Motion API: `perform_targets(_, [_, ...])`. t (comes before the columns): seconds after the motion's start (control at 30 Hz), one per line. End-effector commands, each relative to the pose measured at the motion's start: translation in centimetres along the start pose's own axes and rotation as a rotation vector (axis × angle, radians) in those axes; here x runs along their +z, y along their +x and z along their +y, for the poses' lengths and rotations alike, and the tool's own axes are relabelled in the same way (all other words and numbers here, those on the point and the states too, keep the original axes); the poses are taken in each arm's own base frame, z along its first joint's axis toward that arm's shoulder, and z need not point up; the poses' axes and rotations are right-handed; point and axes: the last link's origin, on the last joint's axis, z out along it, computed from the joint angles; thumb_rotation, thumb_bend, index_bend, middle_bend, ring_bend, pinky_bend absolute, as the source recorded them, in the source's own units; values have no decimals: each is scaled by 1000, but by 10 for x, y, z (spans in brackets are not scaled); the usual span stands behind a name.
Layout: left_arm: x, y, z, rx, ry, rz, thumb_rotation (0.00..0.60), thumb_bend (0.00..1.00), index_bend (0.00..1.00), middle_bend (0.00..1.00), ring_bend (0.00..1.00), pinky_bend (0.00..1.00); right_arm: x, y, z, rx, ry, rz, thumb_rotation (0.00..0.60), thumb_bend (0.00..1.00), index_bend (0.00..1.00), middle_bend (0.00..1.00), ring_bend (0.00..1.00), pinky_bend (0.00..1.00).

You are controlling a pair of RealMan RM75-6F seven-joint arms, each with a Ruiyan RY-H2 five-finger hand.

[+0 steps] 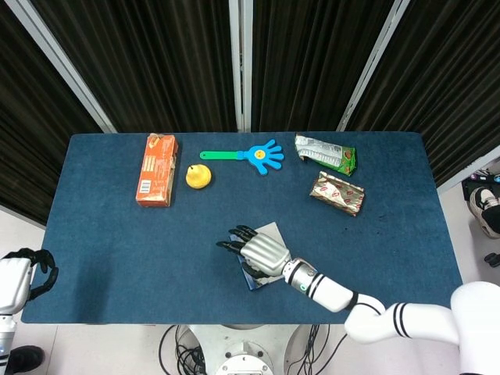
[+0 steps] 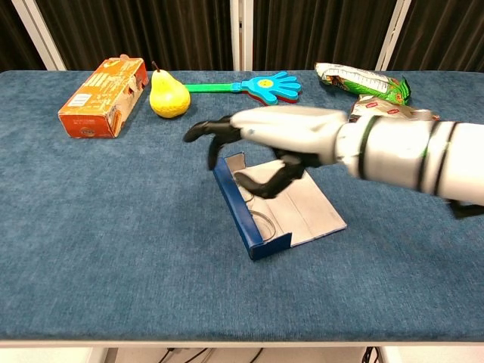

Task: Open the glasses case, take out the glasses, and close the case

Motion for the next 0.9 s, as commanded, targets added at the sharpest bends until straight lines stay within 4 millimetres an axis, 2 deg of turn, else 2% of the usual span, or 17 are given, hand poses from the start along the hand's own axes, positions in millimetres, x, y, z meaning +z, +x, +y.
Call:
perform_targets(0.03, [0,0,0,-1,1,0,600,379,608,629,458,514,22,-4,-4,-32,-1,-35,600,592,100,261,0,0])
perform_targets(0.13, [-1,0,-1,-4,2,1,600,380,608,629,457,513,26,-7,2,-50,-27,-54,600,599,103,270,0,0])
perform_targets(0.27, [-1,0,-1,-5,1,0,600,380,608,629,458,513,20,-5,16,-52,-79,-57,600,625,104,285,0,0])
perform_targets(0.47, [-1,0,0,-2,0,0,600,380,608,629,458,513,-14,2,47,-52,-186,-52,600,628,104,311,0,0])
perform_targets(0.63, [-1,0,0,3,0,1,600,380,608,629,458,514,-52,1,71,-32,-276,-58,600,621,104,313,0,0])
perform_targets(0.8, [0,0,0,8,1,1,600,380,608,629,458,514,-88,2,82,6,-327,-51,600,516,104,315,0,0])
perform_targets(0.9, [0,-1,1,12,-1,1,600,380,608,629,458,514,-93,8,80,12,-310,-10,600,416,107,314,0,0])
